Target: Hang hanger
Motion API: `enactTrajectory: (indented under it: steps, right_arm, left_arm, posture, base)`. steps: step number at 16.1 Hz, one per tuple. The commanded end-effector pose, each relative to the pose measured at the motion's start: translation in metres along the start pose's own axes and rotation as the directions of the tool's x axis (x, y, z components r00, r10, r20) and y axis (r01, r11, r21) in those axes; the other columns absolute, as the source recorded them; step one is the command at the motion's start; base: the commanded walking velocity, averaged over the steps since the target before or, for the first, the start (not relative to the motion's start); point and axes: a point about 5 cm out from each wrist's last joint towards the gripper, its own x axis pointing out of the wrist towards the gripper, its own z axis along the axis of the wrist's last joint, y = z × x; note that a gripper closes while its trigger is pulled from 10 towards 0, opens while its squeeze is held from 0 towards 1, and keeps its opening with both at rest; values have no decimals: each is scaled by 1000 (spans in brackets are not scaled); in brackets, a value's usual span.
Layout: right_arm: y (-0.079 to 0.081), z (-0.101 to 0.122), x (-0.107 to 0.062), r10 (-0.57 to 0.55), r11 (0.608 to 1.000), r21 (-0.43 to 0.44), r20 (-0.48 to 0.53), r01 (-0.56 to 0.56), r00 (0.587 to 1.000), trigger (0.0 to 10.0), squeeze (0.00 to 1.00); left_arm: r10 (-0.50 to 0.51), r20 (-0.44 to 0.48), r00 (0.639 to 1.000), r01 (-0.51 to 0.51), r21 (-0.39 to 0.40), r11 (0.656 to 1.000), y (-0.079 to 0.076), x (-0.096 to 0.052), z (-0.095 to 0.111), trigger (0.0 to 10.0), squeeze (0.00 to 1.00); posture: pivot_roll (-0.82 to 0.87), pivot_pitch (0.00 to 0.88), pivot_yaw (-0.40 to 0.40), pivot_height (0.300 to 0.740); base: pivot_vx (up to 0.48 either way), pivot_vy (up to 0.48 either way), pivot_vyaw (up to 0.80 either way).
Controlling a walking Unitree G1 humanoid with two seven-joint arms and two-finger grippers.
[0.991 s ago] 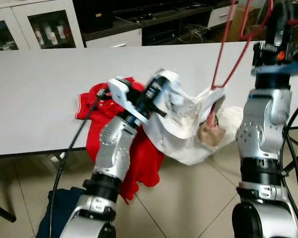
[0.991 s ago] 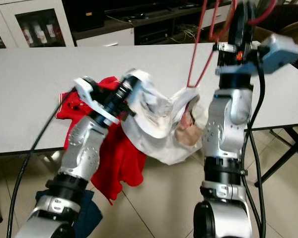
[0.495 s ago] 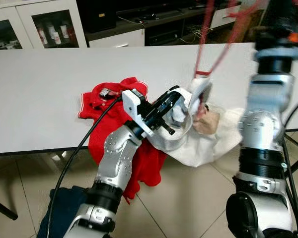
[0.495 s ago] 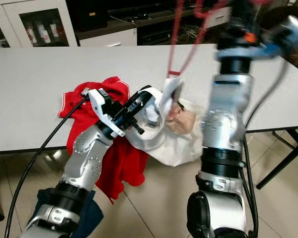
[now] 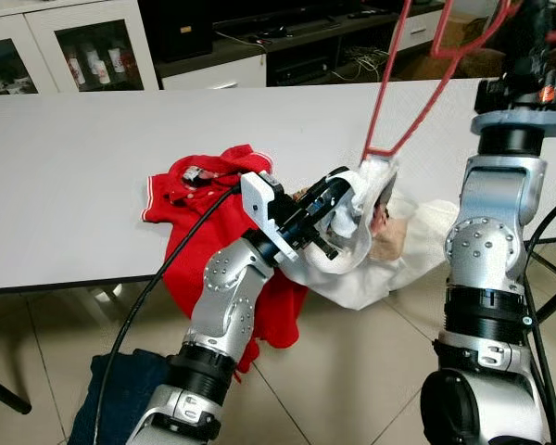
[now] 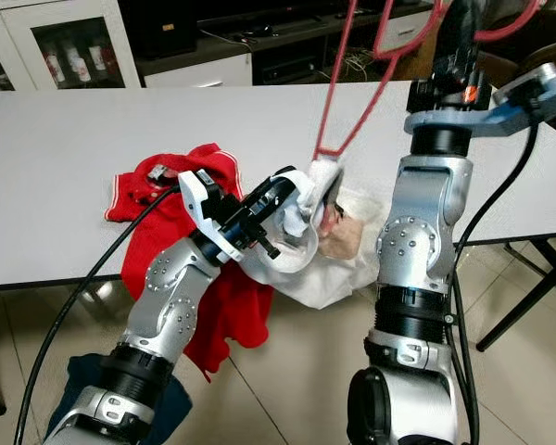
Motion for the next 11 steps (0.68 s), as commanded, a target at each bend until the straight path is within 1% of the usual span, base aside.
enactTrajectory:
  steps: [1,2,3,4,5,6,8,10,11]
  right_arm:
    - [-9,-1,1,-53,990,-130,-4,52,999,0,0]
    - [-20,-4,-2,-111,972,-210,-16,105,994,0,0]
    - [-22,-5,-4,-129,970,-211,-17,123,991,0,0]
    - [-17,-5,-5,-104,979,-176,-17,99,994,0,0]
    - [-13,-5,-5,-86,983,-161,-14,83,996,0,0]
    - [-5,-6,-6,-55,988,-147,-7,54,998,0,0]
    - [4,-7,-6,-27,989,-144,16,29,1000,0,0]
    - [18,-4,-2,39,981,-191,37,-31,999,0,0]
    - [20,-4,-2,50,979,-200,38,-42,998,0,0]
  left_arm:
    - [3,19,1000,-4,60,998,4,4,10,0,0]
    - [30,5,1000,-30,75,997,8,1,8,0,0]
    - [44,-12,999,-43,82,996,10,0,7,0,0]
    - [56,-33,998,-52,92,994,11,-1,4,0,0]
    - [64,-44,997,-59,95,994,11,-1,3,0,0]
    - [74,-57,996,-68,99,993,10,-1,0,0,0]
    - [58,-46,997,-54,76,996,3,5,-1,0,0]
    - [50,-54,997,-46,80,996,-1,11,-2,0,0]
    - [53,-54,997,-48,83,995,-1,12,-1,0,0]
  posture:
    - [25,3,14,740]
    - [26,4,14,740]
    - [29,4,13,740]
    - [31,5,12,740]
    - [31,5,12,740]
    - [31,5,12,740]
    - [31,6,14,740]
    - [27,2,17,740]
    - [27,2,17,740]
  base:
    - [0,0,0]
    - [0,0,0]
    - [0,0,0]
    - [0,0,0]
    - [0,0,0]
    - [0,0,0]
    - [0,0,0]
    - [0,0,0]
    - [0,0,0]
